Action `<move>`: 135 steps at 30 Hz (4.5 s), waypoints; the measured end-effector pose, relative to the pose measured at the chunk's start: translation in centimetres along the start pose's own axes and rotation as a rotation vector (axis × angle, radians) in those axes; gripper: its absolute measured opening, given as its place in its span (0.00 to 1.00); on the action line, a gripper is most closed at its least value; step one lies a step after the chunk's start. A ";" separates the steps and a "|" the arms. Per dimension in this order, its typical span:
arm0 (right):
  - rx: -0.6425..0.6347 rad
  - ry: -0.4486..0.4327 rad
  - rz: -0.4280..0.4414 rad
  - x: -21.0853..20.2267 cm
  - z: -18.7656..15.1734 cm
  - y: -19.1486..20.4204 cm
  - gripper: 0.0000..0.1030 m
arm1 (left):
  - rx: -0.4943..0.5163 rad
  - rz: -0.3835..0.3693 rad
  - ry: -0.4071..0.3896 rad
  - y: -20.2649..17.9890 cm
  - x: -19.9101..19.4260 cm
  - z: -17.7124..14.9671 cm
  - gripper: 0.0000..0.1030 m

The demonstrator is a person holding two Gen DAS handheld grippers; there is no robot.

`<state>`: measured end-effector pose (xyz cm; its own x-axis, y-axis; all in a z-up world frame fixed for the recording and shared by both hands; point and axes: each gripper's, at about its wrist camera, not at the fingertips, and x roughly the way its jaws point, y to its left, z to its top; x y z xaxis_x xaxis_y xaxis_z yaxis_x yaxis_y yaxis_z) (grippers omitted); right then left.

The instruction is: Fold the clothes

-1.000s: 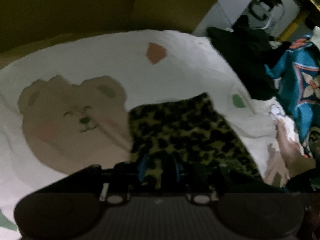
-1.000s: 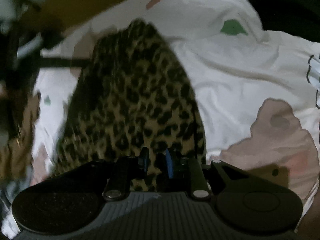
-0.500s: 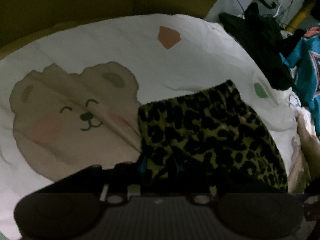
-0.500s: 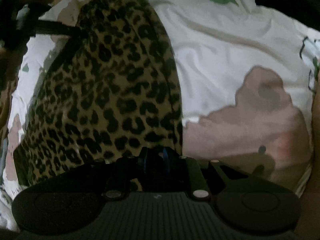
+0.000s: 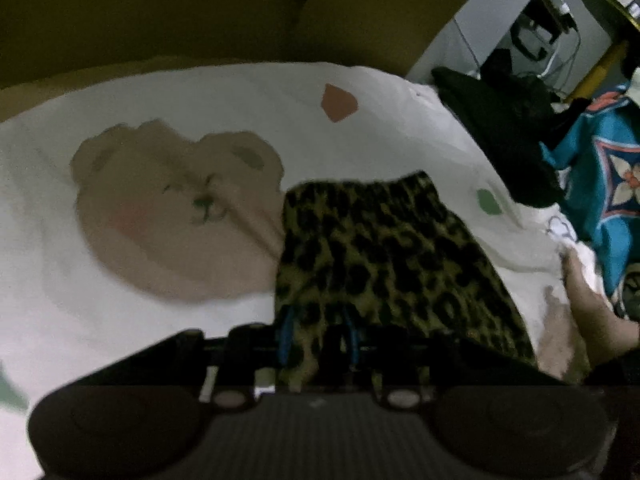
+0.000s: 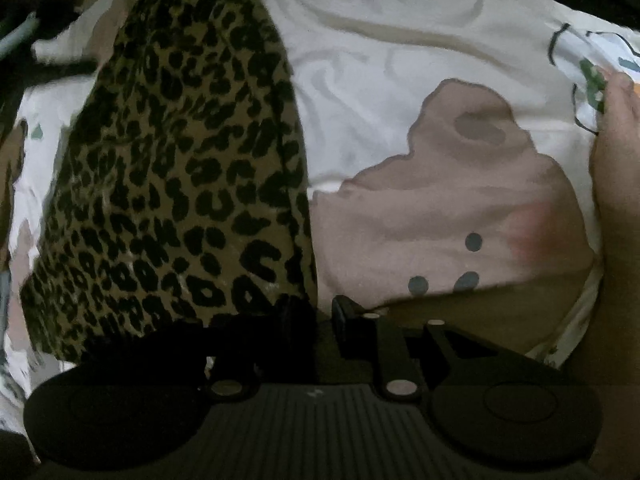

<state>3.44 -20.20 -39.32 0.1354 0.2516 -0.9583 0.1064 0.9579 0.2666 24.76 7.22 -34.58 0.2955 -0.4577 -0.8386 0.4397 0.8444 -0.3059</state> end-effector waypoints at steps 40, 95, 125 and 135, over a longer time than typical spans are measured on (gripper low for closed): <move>-0.098 0.038 0.032 2.3 0.1 3.8 0.28 | -0.404 0.111 0.161 5.7 -7.9 -19.3 0.48; 0.150 -0.043 0.230 1.4 -1.2 -3.3 0.40 | -0.567 0.100 0.152 4.5 -11.9 -24.1 0.49; 0.060 0.076 0.240 1.6 -1.8 -1.4 0.04 | -0.621 -0.021 0.094 6.0 -12.4 -25.2 0.53; 0.054 0.079 0.206 1.1 -1.8 -1.2 0.03 | -0.567 -0.054 0.118 6.4 -10.8 -25.6 0.59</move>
<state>1.72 -20.82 -40.86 0.0829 0.4532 -0.8875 0.1377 0.8768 0.4606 2.65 24.69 -39.08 0.1746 -0.4978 -0.8495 -0.0812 0.8526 -0.5163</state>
